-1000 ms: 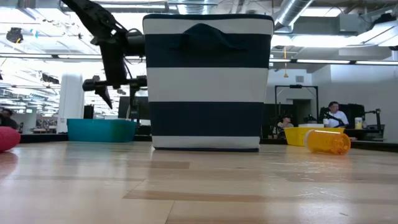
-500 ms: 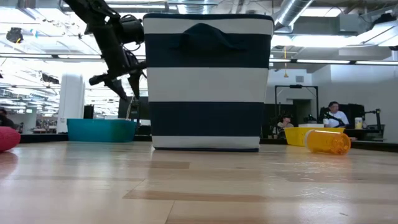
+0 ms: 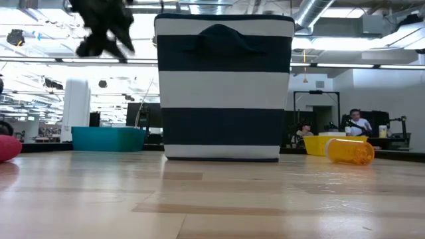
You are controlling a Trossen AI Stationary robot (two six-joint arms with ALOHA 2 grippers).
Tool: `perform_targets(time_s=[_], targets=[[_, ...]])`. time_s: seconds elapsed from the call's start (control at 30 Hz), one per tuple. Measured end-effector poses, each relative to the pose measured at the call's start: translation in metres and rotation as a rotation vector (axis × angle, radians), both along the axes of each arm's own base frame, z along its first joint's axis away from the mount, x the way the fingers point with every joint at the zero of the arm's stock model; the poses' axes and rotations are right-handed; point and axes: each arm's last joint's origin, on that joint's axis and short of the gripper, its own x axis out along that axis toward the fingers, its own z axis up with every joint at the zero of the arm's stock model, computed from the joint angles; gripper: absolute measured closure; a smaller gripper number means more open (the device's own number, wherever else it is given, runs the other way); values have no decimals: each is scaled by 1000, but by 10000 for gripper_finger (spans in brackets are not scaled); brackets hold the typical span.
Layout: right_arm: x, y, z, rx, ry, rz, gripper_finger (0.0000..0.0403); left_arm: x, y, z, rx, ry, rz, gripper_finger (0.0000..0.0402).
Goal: Pick & place medical supplies in basket/bin
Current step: Put the orange pill bottle into the blue bin
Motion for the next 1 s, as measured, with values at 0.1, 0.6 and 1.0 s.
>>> perform_targets(time_s=[0.1,0.6,1.0], targets=[[1,0,-1,-3,9,-20,143,-9,-21,17,1,-154,-80,275],[36,9,-42,336,680,-297,143,-19,-62,96,207,-941,-254,229],[74,18,-87,509,1517,-455,143,-20,-71,96,245,-947,-333,172]])
